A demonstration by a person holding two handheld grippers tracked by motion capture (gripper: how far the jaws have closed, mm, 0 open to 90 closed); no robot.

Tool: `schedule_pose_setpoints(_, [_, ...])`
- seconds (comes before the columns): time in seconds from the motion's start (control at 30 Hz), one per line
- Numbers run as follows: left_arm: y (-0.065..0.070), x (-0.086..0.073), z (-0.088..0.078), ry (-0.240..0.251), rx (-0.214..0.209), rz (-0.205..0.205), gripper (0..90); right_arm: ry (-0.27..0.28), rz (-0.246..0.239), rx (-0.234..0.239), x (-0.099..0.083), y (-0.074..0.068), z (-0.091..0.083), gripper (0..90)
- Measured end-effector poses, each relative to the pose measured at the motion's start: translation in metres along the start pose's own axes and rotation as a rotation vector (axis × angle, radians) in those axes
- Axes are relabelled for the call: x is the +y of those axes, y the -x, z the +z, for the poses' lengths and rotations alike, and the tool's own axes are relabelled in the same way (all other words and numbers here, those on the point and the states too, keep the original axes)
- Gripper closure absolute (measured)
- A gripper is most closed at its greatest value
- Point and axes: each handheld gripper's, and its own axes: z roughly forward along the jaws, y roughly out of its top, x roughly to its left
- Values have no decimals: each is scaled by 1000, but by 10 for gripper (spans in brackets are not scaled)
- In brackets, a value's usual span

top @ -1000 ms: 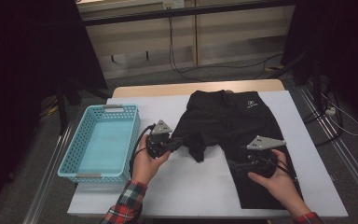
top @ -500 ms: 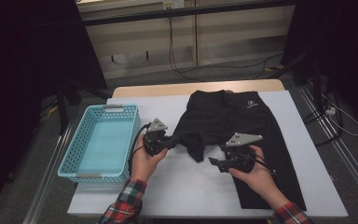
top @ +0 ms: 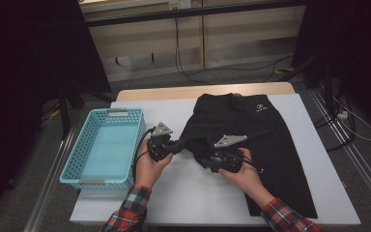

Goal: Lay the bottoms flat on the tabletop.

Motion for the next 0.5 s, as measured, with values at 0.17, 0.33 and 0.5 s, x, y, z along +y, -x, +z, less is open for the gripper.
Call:
schedule_pose_setpoints(0.17, [1,1,-3,-5,-3,13,864,-9,-20,26,0,1,-2,798])
schedule_pose_setpoints(0.33, [8,6,-10,-2,-3,35,865,1,-40,31,1,2,-10,900])
schedule_pose_setpoints(0.5, [8,8,-19,14,4,52,867,42,-23,38,3,8,-34,900])
